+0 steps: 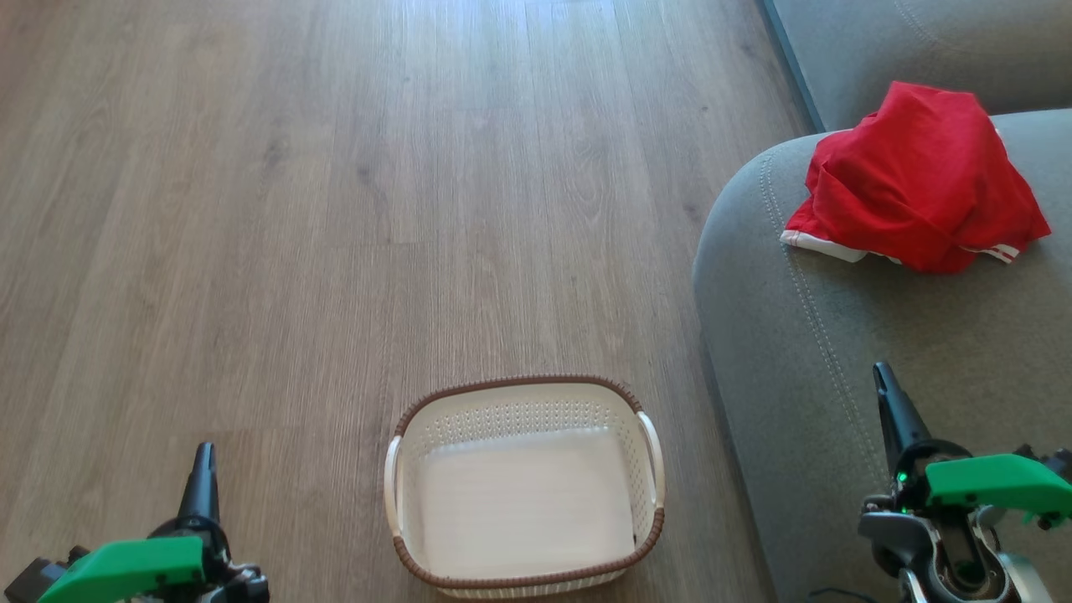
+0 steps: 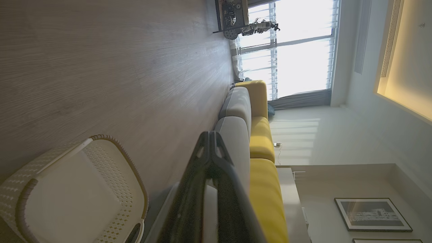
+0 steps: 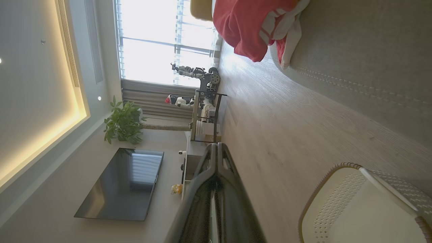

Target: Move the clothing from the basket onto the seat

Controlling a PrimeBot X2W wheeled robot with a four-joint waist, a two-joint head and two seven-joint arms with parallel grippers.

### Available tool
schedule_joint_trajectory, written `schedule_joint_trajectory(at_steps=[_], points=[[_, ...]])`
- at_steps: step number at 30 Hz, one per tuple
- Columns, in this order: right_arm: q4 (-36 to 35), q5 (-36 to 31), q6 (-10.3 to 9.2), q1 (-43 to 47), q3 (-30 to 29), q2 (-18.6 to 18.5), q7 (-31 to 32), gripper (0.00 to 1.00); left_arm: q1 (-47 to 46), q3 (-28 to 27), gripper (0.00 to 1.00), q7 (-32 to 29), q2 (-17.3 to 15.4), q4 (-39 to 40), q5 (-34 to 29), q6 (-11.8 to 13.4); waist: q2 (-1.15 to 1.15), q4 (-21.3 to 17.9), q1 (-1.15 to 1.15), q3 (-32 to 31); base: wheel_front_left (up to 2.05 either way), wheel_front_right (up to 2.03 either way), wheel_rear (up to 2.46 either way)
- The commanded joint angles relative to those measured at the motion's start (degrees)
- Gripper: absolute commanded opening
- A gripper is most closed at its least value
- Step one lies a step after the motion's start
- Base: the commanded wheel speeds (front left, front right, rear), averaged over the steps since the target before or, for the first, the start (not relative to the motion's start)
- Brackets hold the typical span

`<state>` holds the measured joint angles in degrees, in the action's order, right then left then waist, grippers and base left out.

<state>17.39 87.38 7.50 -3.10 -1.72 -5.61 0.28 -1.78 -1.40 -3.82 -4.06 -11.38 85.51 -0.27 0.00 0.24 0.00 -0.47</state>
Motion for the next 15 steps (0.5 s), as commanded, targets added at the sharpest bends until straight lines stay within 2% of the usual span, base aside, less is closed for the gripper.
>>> schedule_joint_trajectory(at_steps=[1,12,15], points=[[-2.4,1.8,-0.01,-3.2,0.9,-1.1,0.5,0.0,-3.0,-2.7,0.0,-0.5,-0.2,2.2,1.2,-0.8,0.0,0.0,0.0,0.0,0.0,0.0,0.0],[-2.9,10.0,-0.01,-4.0,1.3,-2.0,1.3,0.0,-4.0,-4.9,0.0,-2.3,0.9,2.6,6.7,-2.2,0.0,-0.3,0.0,0.3,0.0,0.0,0.0],[-2.9,10.4,-0.01,-4.1,1.6,-2.2,1.2,0.0,-4.0,-5.0,0.0,-2.4,1.0,2.6,6.9,-2.3,0.0,-0.3,0.0,0.3,0.0,0.0,0.0]])
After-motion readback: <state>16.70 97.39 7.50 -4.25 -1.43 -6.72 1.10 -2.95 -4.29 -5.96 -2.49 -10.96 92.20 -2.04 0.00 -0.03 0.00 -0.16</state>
